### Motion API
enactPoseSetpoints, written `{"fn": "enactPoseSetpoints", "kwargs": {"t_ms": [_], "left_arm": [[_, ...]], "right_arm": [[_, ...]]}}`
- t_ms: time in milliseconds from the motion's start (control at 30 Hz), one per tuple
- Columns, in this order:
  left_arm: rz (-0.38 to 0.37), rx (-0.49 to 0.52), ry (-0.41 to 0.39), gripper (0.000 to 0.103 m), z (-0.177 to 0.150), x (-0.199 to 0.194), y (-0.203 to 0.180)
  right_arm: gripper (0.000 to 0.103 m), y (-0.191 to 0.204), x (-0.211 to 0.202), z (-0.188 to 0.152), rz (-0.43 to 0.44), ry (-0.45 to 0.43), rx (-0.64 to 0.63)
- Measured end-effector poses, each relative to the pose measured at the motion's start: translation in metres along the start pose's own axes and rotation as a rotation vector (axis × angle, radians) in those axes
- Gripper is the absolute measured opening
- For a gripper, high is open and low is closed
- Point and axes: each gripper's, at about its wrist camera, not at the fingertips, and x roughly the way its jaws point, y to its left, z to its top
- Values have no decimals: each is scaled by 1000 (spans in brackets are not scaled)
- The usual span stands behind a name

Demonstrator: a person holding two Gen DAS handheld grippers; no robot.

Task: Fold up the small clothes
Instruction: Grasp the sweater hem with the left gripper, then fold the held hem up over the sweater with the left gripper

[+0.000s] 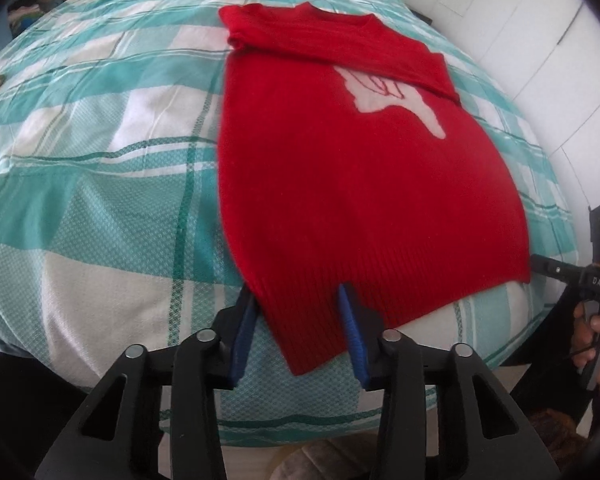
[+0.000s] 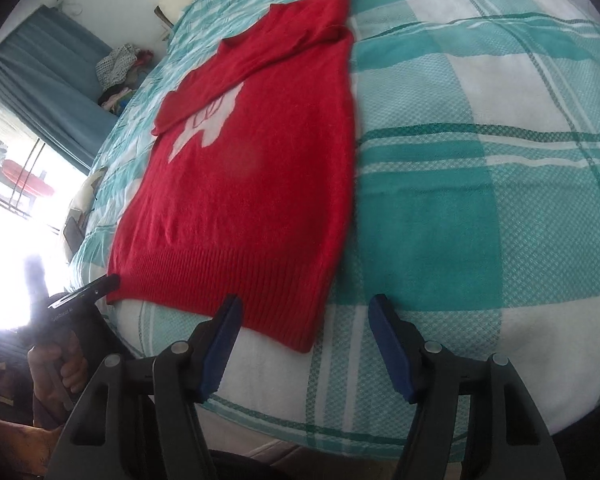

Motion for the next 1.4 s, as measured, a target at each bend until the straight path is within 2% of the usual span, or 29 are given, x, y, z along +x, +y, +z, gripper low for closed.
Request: {"fn": "enactPoseSetpoints", "kwargs": {"t_ms": [33,67,100,133,200,300,367,467,533,633,767,900,967,1033,1100,1133,1167,1200,1233,1267,1300,1400], "left_arm": [[4,8,12,22,-1,1,-1],[3,13,19,8,-3,1,-2],[-4,12,29,4,-4,2,-2],[-11,4,26,3,-4,0,-1],[-49,-37,23,2,-1,-6,7],[-135,-119,-11,2,17,-23,24],[-198,-160,-59,2,45,-35,34],[-267,-202,-128,2,103,-44,46],[-256,-199,-168,2,147,-37,47],[-195,-194,-210,2,210,-11,49],[-161,-238,-183,2,279,40,56],[-137,-310,-148,2,322,84,71],[-142,-334,-130,3,335,102,75],[-132,-354,-136,5,345,113,80],[-152,-378,-155,9,352,117,85],[-155,-385,-159,15,357,120,86],[-136,-393,-162,44,360,119,87],[-87,-403,-178,78,363,116,89],[-36,-413,-215,90,363,109,91],[-2,-418,-262,95,360,99,93],[6,-417,-286,95,360,94,97],[22,-416,-286,95,350,79,106]], "right_arm": [[53,1,6,0,4,29,-4],[34,2,13,-1,4,63,-4],[13,2,17,-2,5,88,-4],[5,1,18,-2,17,102,-1],[4,-1,13,-1,37,100,14],[4,-5,-8,10,94,40,51],[4,-6,-23,26,137,-24,63],[4,1,-37,73,169,-108,35],[4,6,-40,112,173,-174,6],[4,11,-31,176,145,-247,-35],[5,11,4,252,87,-306,-40],[5,-3,47,310,55,-290,-6],[5,-13,63,328,35,-288,10],[5,-27,80,343,55,-279,51],[7,-39,89,353,84,-302,107],[7,-44,94,358,106,-315,127],[12,-48,97,362,106,-323,142],[26,-50,96,365,95,-339,154],[33,-51,93,366,94,-361,165],[38,-52,88,365,99,-383,176],[38,-54,83,367,104,-401,181],[38,-51,58,359,66,-432,147]]}}
